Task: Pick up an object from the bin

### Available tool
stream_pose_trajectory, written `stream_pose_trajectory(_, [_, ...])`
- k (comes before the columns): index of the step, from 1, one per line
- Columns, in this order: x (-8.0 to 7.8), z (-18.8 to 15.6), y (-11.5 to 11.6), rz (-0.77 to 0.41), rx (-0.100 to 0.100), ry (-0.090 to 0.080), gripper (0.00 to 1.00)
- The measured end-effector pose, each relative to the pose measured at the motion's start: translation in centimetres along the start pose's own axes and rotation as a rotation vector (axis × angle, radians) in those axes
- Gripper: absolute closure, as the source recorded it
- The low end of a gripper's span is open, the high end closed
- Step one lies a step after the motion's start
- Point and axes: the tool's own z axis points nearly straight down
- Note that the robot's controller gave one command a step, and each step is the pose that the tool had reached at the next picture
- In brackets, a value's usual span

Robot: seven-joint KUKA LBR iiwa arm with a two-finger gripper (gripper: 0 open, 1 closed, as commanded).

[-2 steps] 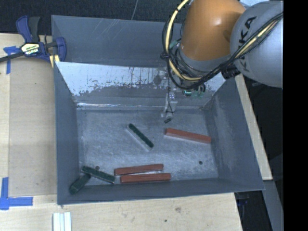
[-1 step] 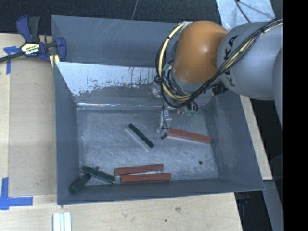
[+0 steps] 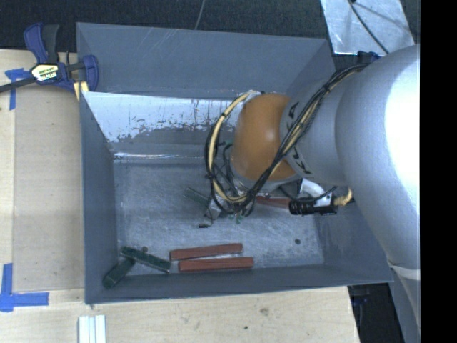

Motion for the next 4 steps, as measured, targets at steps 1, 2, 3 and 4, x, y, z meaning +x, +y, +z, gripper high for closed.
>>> stream_pose_trajectory(1, [0.0,0.0,0.0,0.001,0.0,0.0,1.0])
stream_pose_trajectory(2, [0.8,-5.3,0.4,-0.01,0.006,0.012,1.0])
stream_pose_trajectory(3, [1.5,-12.1,0.2,0.014,0.005,0.01,1.0])
stream_pose_trajectory(4, [0.1,-13.0,0.1,-0.007,0.002,0.004,1.0])
